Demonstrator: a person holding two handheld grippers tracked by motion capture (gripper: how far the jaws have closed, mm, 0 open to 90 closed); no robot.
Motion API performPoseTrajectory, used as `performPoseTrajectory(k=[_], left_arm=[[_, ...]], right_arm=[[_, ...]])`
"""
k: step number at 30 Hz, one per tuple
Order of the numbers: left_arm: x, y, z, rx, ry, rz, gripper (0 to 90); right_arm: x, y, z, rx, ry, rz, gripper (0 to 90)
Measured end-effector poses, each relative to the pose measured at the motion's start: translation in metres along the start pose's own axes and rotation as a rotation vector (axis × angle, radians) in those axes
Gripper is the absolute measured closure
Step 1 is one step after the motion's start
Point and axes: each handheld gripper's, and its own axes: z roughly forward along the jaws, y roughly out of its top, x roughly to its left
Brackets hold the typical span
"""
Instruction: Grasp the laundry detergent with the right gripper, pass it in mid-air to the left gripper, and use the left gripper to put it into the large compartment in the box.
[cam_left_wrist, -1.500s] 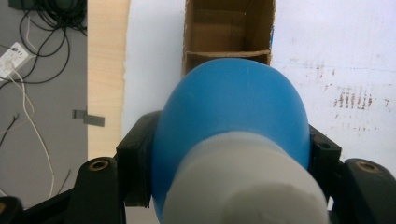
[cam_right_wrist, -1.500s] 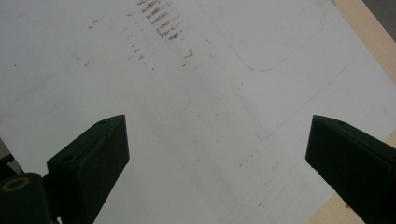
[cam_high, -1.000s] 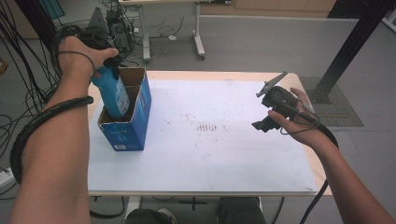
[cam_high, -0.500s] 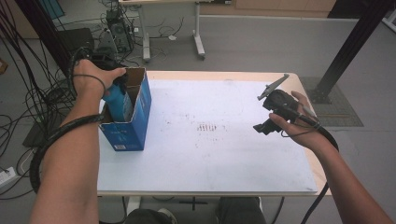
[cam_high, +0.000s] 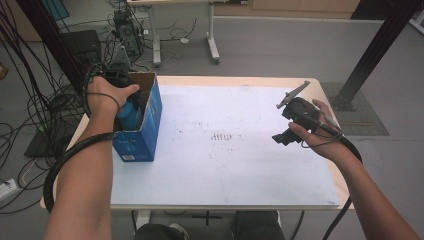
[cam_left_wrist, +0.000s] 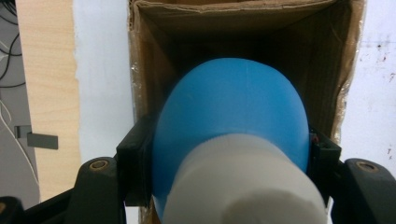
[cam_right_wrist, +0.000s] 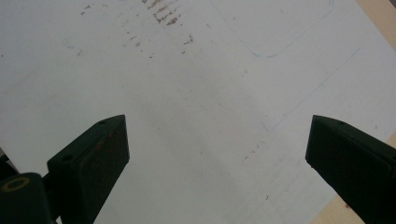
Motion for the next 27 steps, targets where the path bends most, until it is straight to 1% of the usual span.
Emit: performPoseTrajectory(k=[6,10,18,19,21,22,23,27], left_arm=[[-0.004,-0.001,0.008,0.0,0.007,0.014,36.3],[-0.003,-0.001,0.013,0.003,0.005,0.011,36.3],[-0.006,-0.001,0.017,0.002,0.032,0.03,36.3],[-0.007,-0.001,0.018,0.002,0.033,0.031,36.2],[-0.008,-0.002,0.022,0.021,0.023,0.031,36.3],[-0.008,-0.003,0.025,0.021,0.022,0.032,36.2],[-0.008,-0.003,0.025,-0.004,0.032,0.033,36.1],[-0.007,-0.002,0.025,0.01,0.024,0.032,36.2]], right_arm=[[0.0,-0.001,0.002,0.006,0.0,0.002,6.1],[0.0,-0.002,0.002,0.006,0.001,0.002,6.1],[-0.003,-0.006,0.001,0.01,-0.008,0.009,6.1],[-0.003,-0.006,0.001,0.011,-0.009,0.009,6.1],[-0.003,-0.007,0.002,0.012,-0.01,0.009,6.1],[-0.003,-0.007,0.002,0.012,-0.01,0.009,6.1],[-0.003,-0.007,0.002,0.013,-0.008,0.009,6.1],[-0.004,-0.009,0.001,0.019,-0.011,0.014,6.1]])
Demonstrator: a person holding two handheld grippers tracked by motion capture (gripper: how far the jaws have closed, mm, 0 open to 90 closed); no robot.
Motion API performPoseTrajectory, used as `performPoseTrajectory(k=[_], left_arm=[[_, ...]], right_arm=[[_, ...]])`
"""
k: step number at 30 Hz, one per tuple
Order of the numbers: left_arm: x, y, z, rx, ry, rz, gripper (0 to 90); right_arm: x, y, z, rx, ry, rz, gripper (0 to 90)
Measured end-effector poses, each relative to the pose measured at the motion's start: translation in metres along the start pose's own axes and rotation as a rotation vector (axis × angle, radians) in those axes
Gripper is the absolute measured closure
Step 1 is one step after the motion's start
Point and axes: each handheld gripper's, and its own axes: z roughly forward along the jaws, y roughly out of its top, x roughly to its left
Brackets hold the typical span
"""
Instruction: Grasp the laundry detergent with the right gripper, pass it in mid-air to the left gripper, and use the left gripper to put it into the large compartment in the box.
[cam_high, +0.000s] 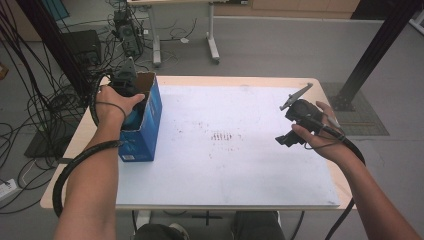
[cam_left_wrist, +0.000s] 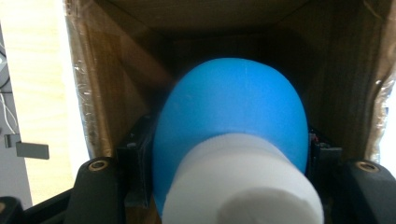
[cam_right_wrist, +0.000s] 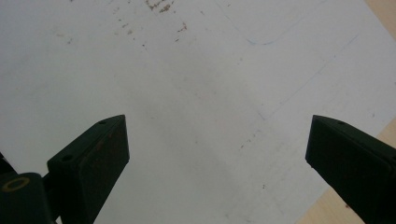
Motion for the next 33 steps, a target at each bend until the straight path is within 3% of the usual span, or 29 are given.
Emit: performPoseTrajectory(k=[16,33], left_arm=[[0.0001,0.0043,0.0023,0.021,-0.041,0.027,35.2],[0.0022,0.0022,0.0023,0.017,-0.041,0.021,34.9]], right_arm=[[-0.0025,-0.0024,-0.0003,-0.003,-0.008,0.007,6.1],[-0.0032,-0.0018,-0.0031,-0.003,-0.016,0.007,6.1]])
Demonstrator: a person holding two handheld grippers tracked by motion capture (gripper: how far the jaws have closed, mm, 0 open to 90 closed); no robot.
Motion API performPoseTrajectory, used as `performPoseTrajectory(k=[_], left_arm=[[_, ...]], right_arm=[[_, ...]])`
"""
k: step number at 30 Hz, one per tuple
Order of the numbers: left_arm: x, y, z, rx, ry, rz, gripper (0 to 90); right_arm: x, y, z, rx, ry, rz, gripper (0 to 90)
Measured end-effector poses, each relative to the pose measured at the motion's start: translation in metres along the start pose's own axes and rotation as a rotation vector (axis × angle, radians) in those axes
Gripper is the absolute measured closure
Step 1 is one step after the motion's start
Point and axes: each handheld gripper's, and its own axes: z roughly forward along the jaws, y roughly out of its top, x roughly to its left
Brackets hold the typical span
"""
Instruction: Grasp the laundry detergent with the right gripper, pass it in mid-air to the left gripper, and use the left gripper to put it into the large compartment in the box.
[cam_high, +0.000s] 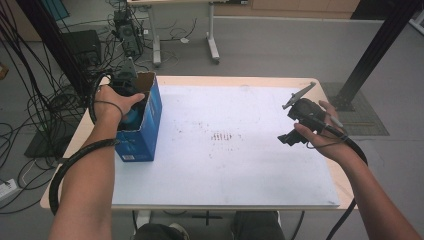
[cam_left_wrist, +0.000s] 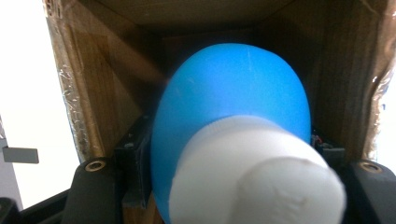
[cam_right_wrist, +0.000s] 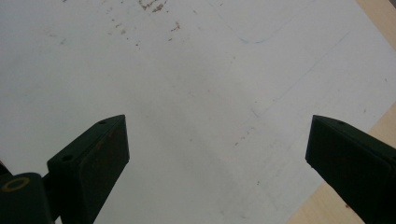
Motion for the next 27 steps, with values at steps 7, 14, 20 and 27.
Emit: performPoseTrajectory(k=[7,14,20,27], left_arm=[[0.0007,-0.0001,-0.0012,-0.003,0.005,-0.002,34.9],[0.0002,0.0001,-0.0014,-0.005,0.011,0.004,34.8],[-0.0002,0.0004,-0.0017,-0.006,0.014,0.003,34.8],[-0.0001,0.0003,-0.0013,-0.009,0.012,-0.001,34.8]], right_arm=[[-0.0002,-0.0002,-0.001,0.003,-0.004,0.0,6.1],[-0.0003,0.0002,-0.0024,0.003,-0.006,-0.002,6.1],[-0.0003,0.0001,-0.0029,0.002,-0.007,-0.002,6.1],[-0.0004,-0.0005,-0.0029,0.005,-0.006,-0.001,6.1]])
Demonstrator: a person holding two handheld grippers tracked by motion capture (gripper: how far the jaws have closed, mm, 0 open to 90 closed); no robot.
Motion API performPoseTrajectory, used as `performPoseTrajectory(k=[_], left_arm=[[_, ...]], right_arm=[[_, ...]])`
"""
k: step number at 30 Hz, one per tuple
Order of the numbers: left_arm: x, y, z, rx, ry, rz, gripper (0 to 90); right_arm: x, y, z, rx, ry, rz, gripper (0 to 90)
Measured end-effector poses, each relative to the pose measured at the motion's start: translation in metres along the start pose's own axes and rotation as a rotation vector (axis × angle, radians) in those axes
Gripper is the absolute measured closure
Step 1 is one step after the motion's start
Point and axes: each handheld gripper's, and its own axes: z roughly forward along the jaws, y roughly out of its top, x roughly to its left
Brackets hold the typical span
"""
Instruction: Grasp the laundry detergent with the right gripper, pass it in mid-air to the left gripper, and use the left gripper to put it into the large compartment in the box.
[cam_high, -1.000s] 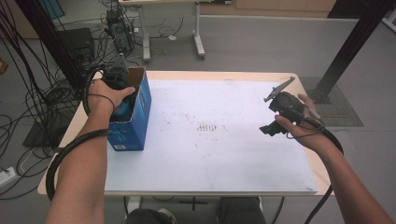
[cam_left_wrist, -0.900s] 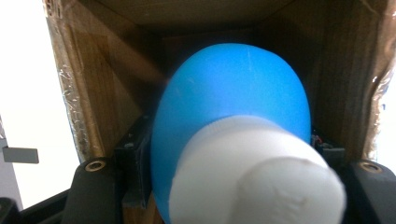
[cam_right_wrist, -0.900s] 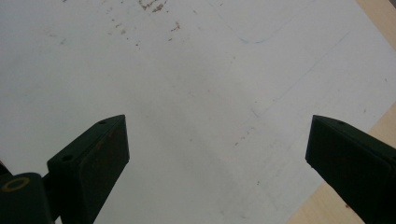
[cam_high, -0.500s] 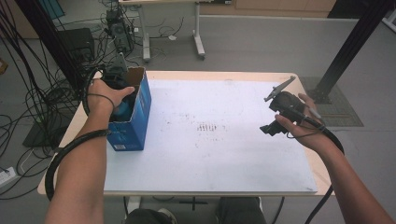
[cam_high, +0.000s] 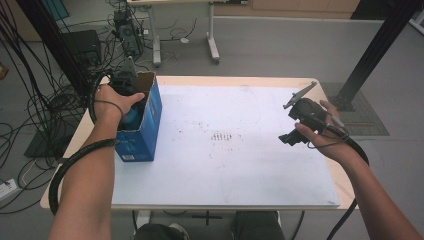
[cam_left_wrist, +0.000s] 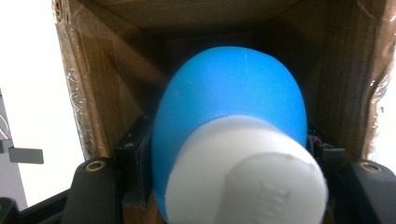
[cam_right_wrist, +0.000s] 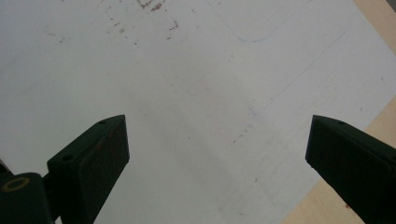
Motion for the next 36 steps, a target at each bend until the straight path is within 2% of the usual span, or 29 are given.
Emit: performPoseTrajectory(k=[36], left_arm=[[-0.0018,-0.0007,-0.0011,-0.004,0.01,0.005,34.8]], right_arm=[[0.0003,-0.0002,-0.0028,-0.001,-0.003,-0.002,6.1]])
